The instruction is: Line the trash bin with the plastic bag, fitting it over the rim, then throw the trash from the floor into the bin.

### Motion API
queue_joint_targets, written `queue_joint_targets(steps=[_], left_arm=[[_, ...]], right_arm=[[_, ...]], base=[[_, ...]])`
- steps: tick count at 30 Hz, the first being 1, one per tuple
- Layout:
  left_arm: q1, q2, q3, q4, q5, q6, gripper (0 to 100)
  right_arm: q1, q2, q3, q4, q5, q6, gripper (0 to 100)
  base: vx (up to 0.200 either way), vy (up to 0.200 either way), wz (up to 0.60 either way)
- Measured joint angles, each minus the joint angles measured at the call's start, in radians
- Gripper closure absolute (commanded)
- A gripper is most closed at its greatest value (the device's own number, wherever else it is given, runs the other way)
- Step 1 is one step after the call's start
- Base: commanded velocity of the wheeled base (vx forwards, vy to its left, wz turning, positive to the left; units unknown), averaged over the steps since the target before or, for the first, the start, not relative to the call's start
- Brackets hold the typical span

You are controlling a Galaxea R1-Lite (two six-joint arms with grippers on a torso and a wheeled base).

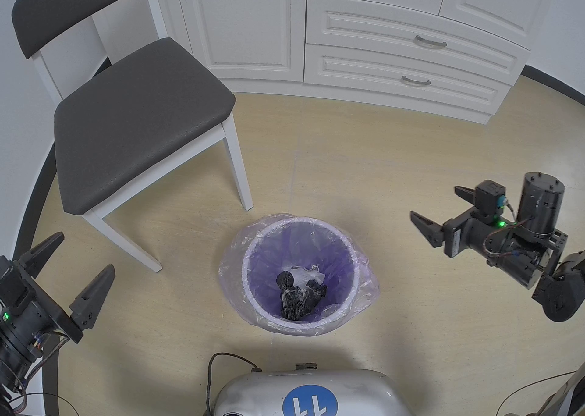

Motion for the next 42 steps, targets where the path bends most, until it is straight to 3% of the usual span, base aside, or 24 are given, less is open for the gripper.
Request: queue_joint_targets(steps=[4,7,12,18,28,34,42], left_arm=[[0.023,-0.052,-0.005,0.037,0.007,0.0,0],[0.056,-0.087,-0.017,0.1,0.009,-0.002,0],[0.093,-0.128,-0.04,0.141,0.014,-0.01,0],[0.126,-0.156,-0.076,0.187,0.019,-0.032,0],[0.203,-0.189,-0.134,0.254,0.021,-0.039,0],[0.244,-0.234,-0.153,0.3,0.021,-0.05,0],[0.297,-0.327,-0.189,0.38,0.023,-0.077,0]], right_arm=[[-0.101,-0.069,0.088,-0.014,0.005,0.01,0],[-0.154,-0.116,0.143,-0.018,0.005,0.071,0],[-0.182,-0.209,0.217,-0.017,0.005,0.139,0],[-0.189,-0.332,0.291,0.022,-0.002,0.162,0],[-0.226,-0.649,0.334,0.279,-0.09,0.18,0],[-0.267,-0.886,0.331,0.501,-0.111,0.188,0],[-0.369,-1.166,0.313,0.657,-0.122,0.197,0]], base=[[0.0,0.0,0.0],[0.0,0.0,0.0],[0.0,0.0,0.0],[0.0,0.0,0.0],[0.0,0.0,0.0],[0.0,0.0,0.0],[0.0,0.0,0.0]])
